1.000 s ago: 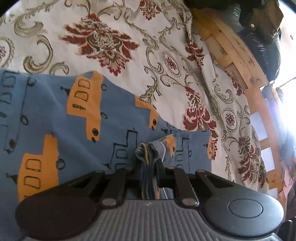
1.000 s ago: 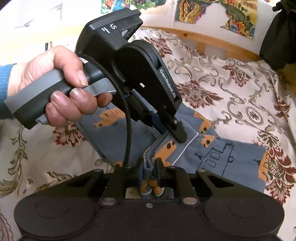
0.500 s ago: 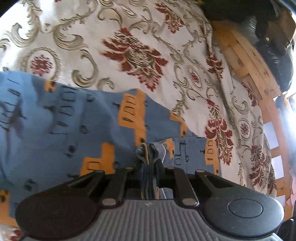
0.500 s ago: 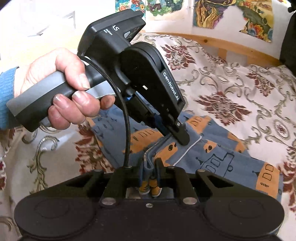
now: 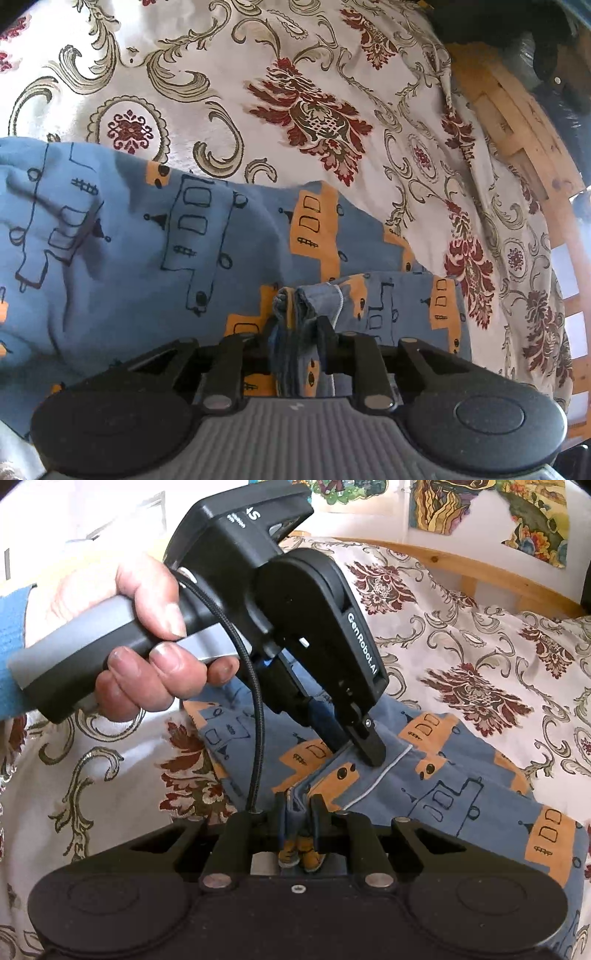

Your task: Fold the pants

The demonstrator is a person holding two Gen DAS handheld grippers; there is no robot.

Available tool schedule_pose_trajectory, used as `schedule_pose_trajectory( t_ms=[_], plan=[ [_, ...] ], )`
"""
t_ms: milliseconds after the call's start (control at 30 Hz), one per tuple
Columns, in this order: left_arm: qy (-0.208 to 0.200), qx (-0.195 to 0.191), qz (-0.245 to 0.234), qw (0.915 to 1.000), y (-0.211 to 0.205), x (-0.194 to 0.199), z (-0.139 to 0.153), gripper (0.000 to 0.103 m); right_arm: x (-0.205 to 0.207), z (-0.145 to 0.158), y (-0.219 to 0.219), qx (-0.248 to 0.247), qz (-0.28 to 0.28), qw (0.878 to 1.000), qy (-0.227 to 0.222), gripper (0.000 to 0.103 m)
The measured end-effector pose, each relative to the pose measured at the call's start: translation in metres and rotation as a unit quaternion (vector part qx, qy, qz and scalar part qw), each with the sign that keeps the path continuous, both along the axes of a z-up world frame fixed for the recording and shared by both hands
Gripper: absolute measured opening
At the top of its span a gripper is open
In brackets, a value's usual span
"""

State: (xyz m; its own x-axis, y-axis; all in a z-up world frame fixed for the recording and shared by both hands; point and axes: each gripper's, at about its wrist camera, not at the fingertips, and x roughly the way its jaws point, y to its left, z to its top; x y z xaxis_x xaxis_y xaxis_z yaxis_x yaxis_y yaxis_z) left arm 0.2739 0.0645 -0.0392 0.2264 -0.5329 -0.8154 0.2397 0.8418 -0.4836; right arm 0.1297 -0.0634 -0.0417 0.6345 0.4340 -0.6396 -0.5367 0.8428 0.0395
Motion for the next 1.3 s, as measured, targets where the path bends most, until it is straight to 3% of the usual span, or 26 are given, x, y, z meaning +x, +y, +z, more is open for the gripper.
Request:
schedule_pose_trajectory(
  t_ms=[67,167,233,300,433,500,600,833,967,1067,1200,1300],
  plan=[
    [-0.004,0.007,0.002,1.0,0.0,-0.002,0.001,0.037,-0.002,0.001,-0.002,0.004,0.0,1.0,-0.001,0.021],
    [-0.021,0.019,0.01,0.9995,0.004,-0.008,0.008,0.052,-0.009,0.007,-0.012,0.017,0.005,1.0,-0.006,0.039],
    [-0.046,0.04,0.023,0.9979,0.006,-0.016,0.016,0.062,-0.018,0.013,-0.025,0.02,0.003,1.0,-0.018,0.068],
    [-0.074,0.065,0.034,0.9945,0.006,-0.026,0.024,0.071,-0.029,0.02,-0.047,0.028,-0.001,0.999,-0.031,0.088],
    [-0.132,0.084,0.067,0.9854,-0.002,-0.052,0.035,0.084,-0.052,0.032,-0.088,-0.018,-0.058,0.993,-0.097,0.1],
    [-0.15,0.082,0.081,0.9819,-0.009,-0.068,0.037,0.086,-0.058,0.033,-0.107,-0.059,-0.106,0.983,-0.135,0.102],
    [-0.171,0.097,0.099,0.9755,-0.02,-0.087,0.033,0.089,-0.046,0.024,-0.128,-0.123,-0.152,0.968,-0.155,0.102],
    [-0.193,0.19,0.115,0.9558,-0.039,-0.114,0.004,0.093,0.009,-0.006,-0.15,-0.146,-0.161,0.961,-0.172,0.102],
    [-0.217,0.199,0.098,0.9506,-0.039,-0.12,-0.005,0.096,0.035,-0.031,-0.16,-0.2,-0.17,0.951,-0.164,0.102],
    [-0.219,0.201,0.094,0.9503,-0.038,-0.122,-0.005,0.097,0.039,-0.034,-0.178,-0.178,-0.182,0.956,-0.147,0.102],
    [-0.208,0.214,0.101,0.9491,-0.037,-0.124,0.005,0.097,0.028,-0.02,-0.182,-0.194,-0.219,0.944,-0.155,0.102],
    [-0.201,0.226,0.125,0.9449,-0.032,-0.132,0.018,0.098,0.003,-0.002,-0.178,-0.15,-0.207,0.956,-0.147,0.102]
  ],
)
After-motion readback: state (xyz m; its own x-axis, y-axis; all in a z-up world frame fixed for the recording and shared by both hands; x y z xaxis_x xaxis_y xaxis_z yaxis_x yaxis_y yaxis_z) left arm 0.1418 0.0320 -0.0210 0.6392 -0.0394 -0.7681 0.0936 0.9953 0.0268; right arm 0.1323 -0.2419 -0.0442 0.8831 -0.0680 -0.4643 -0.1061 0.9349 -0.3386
